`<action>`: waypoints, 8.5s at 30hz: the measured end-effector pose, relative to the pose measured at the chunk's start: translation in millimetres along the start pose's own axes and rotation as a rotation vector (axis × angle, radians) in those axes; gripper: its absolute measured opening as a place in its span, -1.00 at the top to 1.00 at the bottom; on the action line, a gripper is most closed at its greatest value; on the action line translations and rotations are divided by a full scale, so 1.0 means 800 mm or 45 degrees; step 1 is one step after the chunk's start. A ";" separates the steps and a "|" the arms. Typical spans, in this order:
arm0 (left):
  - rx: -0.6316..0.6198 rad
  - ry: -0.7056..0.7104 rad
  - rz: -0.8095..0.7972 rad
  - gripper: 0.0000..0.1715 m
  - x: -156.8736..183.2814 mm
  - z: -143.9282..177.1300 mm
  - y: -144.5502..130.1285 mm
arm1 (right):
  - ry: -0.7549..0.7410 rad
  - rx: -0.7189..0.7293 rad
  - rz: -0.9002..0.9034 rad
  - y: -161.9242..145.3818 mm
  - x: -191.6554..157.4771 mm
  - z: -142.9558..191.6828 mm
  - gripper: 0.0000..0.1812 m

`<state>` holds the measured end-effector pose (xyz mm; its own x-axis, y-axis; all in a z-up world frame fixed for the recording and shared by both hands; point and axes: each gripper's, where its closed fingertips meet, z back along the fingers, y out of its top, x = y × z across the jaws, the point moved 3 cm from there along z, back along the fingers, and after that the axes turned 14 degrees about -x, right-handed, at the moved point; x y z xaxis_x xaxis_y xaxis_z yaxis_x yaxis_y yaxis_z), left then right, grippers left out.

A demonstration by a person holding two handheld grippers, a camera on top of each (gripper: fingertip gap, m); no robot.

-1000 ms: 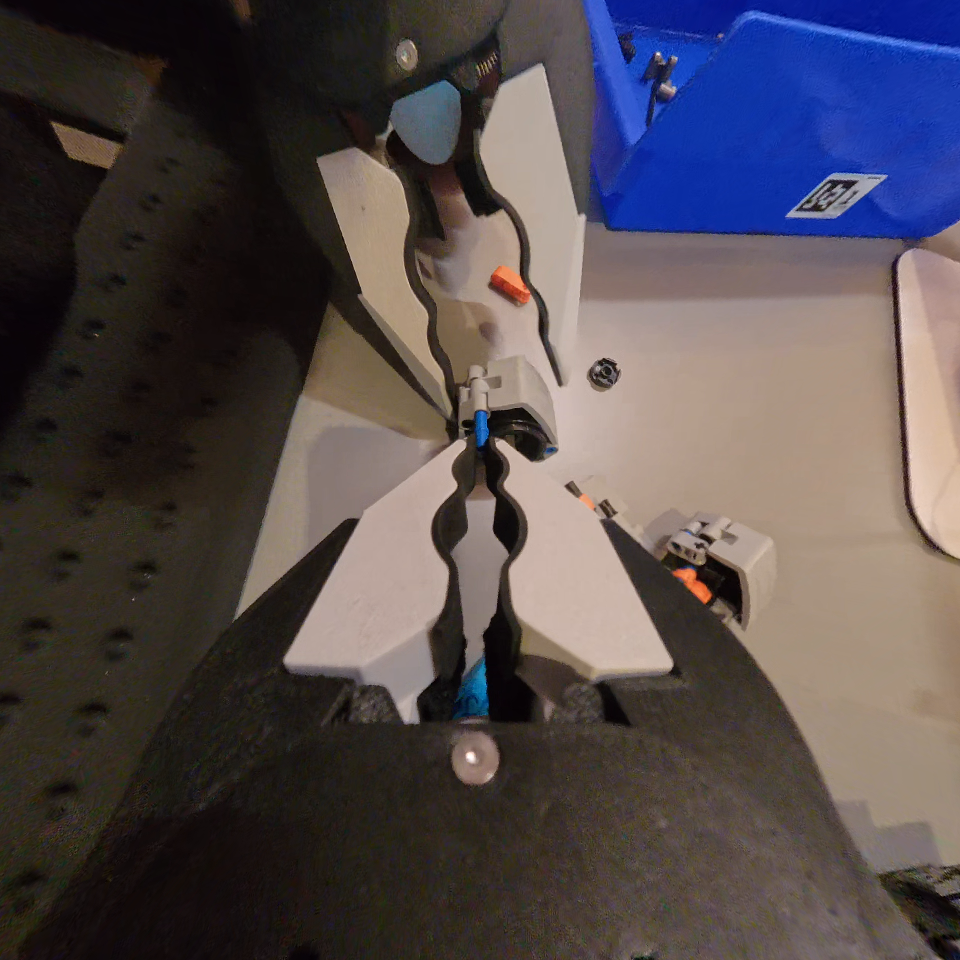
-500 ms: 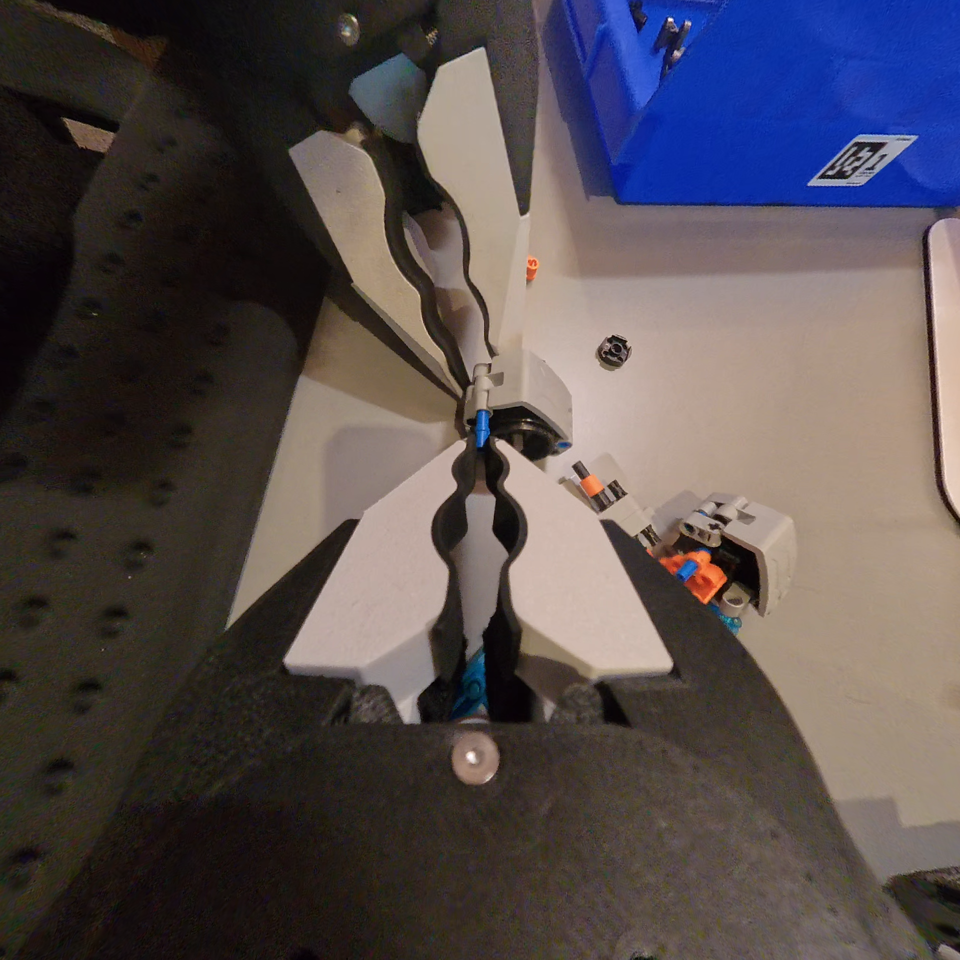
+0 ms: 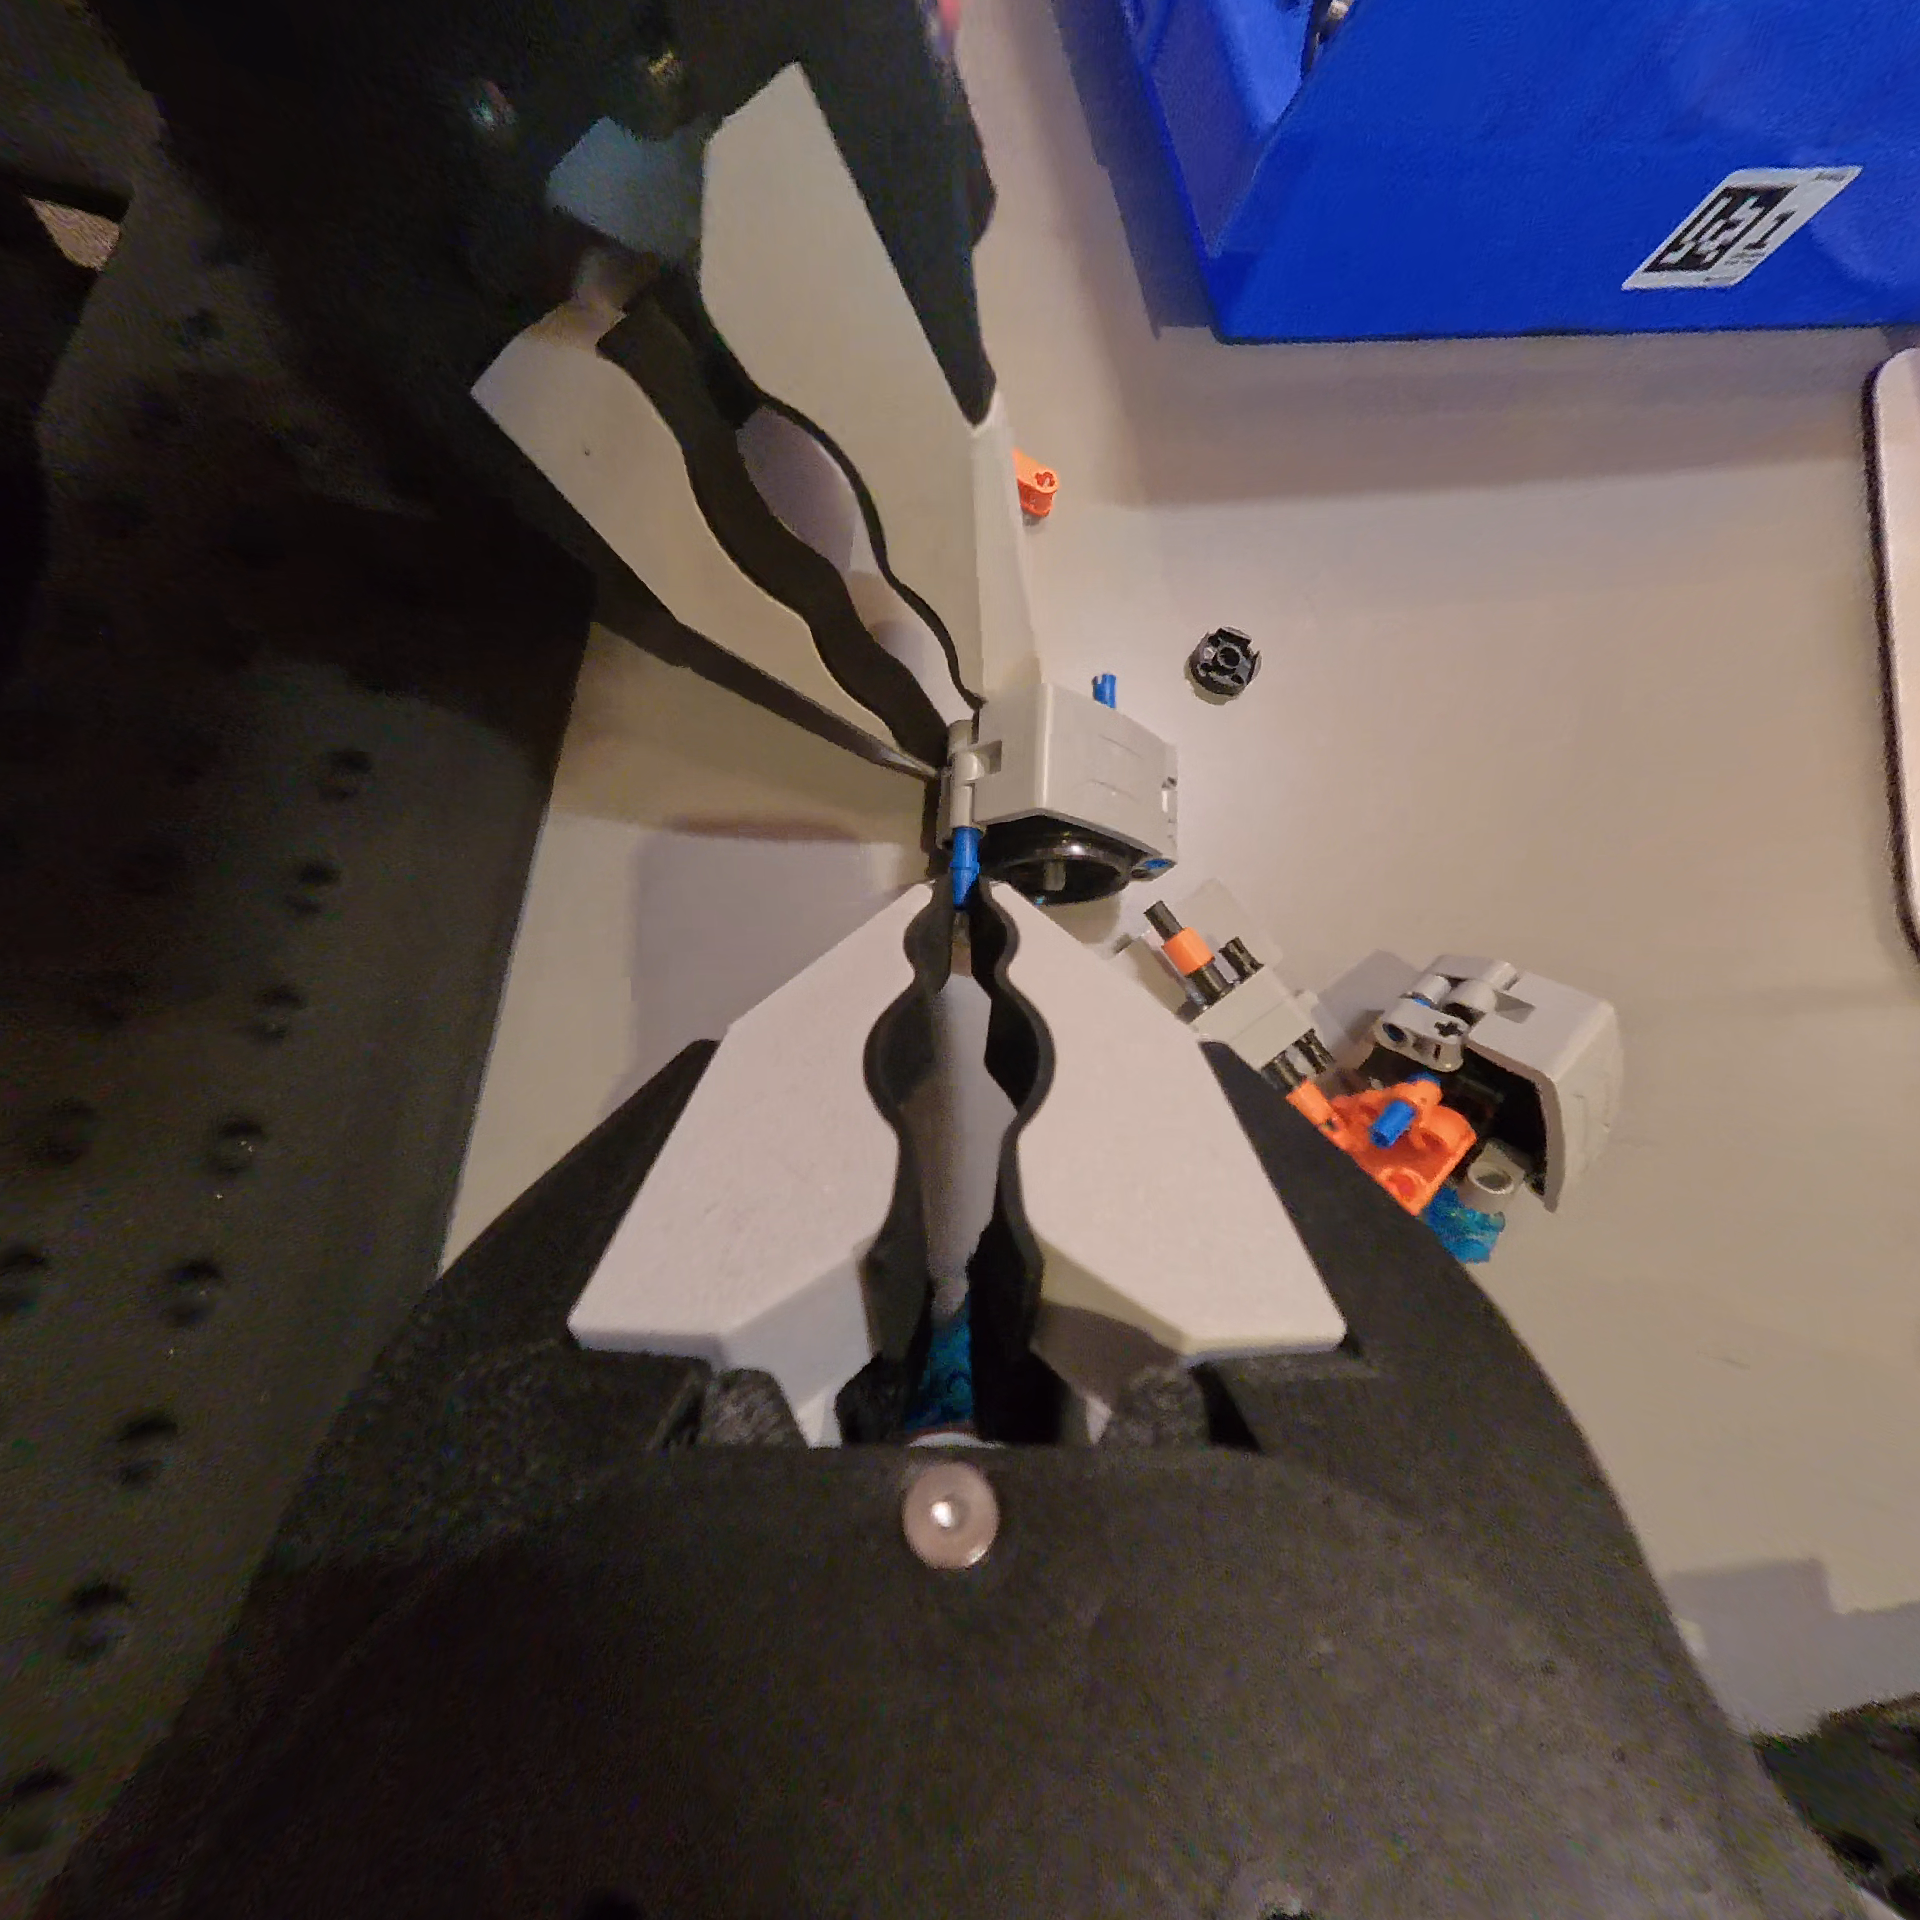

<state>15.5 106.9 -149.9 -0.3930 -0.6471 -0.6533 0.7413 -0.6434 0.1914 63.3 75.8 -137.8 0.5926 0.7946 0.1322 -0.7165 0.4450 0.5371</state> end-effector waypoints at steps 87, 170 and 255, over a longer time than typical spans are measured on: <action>0.326 -0.131 0.324 0.53 -0.015 0.015 0.001 | 0.243 -0.242 0.193 0.031 0.002 0.027 0.99; 0.526 0.115 0.257 0.61 -0.076 0.065 0.015 | 0.981 0.435 -0.289 0.067 0.036 0.051 0.51; 0.650 -0.232 0.477 0.63 -0.070 0.061 0.020 | 0.170 0.354 0.281 0.076 0.045 0.092 0.62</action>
<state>22.6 113.0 -74.7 -0.2779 -0.8950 -0.3490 0.5124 -0.4454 0.7342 68.2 101.1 -39.2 0.3690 0.9137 0.1700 -0.6834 0.1428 0.7160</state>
